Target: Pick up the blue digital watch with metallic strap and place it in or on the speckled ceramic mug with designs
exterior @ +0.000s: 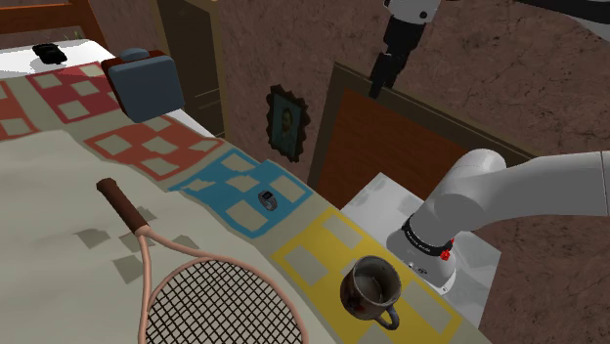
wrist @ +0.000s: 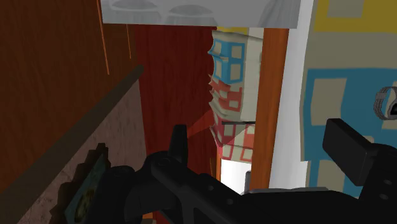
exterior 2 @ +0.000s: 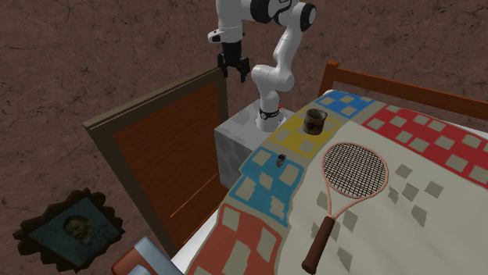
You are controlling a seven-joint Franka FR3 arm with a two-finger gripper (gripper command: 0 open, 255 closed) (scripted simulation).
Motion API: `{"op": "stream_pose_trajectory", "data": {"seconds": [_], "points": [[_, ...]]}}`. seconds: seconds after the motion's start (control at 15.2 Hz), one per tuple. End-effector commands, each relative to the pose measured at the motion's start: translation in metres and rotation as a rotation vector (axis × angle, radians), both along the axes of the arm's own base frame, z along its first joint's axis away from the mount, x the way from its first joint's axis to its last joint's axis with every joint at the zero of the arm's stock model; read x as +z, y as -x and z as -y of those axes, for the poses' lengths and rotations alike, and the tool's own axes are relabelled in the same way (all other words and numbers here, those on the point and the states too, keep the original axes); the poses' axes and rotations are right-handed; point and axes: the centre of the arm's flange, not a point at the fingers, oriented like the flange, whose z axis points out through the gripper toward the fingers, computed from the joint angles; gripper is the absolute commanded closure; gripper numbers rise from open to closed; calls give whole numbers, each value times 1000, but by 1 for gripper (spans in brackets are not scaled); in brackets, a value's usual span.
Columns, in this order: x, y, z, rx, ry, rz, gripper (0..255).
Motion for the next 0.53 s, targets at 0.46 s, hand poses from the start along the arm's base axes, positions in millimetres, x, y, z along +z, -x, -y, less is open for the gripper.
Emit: {"op": "stream_pose_trajectory", "data": {"seconds": [0.46], "points": [[-51,-14,-75,-11,-3,8,0]]}}
